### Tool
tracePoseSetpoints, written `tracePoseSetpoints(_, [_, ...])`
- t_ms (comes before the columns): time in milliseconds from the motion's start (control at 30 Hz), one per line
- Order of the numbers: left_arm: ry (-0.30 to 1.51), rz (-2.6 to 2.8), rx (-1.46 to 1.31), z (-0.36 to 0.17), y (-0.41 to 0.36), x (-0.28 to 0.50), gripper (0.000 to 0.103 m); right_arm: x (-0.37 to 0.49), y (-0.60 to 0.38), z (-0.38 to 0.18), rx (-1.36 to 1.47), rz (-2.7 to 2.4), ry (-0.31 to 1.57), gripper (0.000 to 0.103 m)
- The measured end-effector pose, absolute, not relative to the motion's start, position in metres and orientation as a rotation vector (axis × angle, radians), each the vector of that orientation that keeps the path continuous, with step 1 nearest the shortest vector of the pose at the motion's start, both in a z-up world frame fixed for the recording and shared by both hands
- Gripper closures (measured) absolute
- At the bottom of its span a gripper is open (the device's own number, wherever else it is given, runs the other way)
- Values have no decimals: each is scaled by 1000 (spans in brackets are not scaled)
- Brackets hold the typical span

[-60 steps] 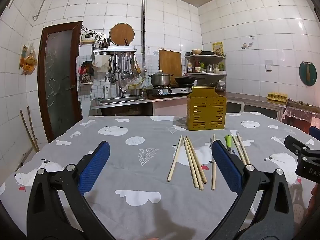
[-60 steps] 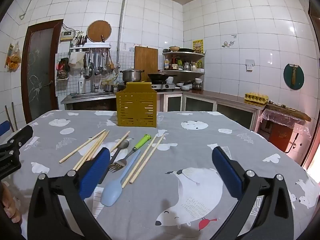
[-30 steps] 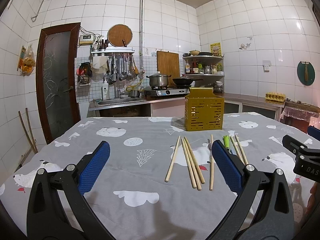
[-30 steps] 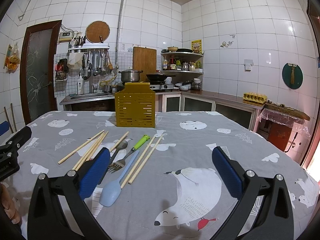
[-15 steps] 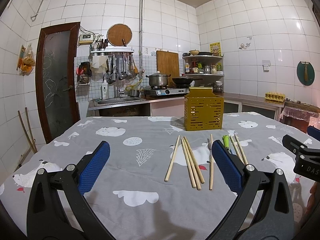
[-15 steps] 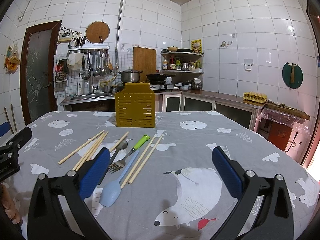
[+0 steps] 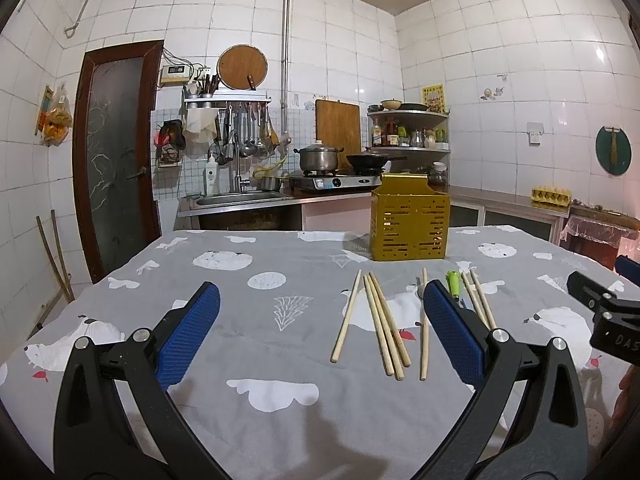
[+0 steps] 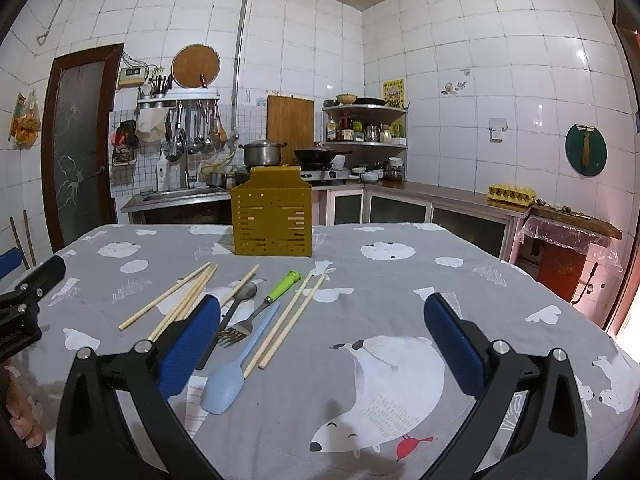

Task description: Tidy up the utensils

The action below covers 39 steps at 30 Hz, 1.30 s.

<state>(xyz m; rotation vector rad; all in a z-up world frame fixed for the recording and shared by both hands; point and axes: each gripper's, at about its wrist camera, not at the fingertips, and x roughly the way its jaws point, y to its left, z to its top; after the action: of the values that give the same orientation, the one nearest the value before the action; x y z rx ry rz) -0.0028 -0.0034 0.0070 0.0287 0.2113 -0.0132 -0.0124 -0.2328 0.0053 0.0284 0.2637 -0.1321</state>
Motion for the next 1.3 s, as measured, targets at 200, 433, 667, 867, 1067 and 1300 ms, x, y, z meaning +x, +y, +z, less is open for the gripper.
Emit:
tracePoseSetpoints(200, [205, -15, 41, 5, -5, -3, 5, -17, -223, 6, -8, -129, 240, 4])
tracePoseSetpoints(433, [209, -16, 49, 4, -6, -1, 5, -23, -231, 7, 33, -137, 212, 4])
tracePoseSetpoints(667, [202, -14, 46, 2, -8, -1, 5, -20, -228, 7, 18, -130, 224, 4])
tracePoseSetpoints(867, [201, -10, 30, 0, -6, 0, 5, -18, -231, 6, 31, -125, 234, 4])
tracePoseSetpoints(1067, [206, -8, 31, 0, -4, 0, 5, -19, -235, 5, 45, -129, 230, 4])
tracePoseSetpoints(1300, [210, -6, 35, -1, -3, 2, 5, -18, -237, 4, 52, -130, 238, 4])
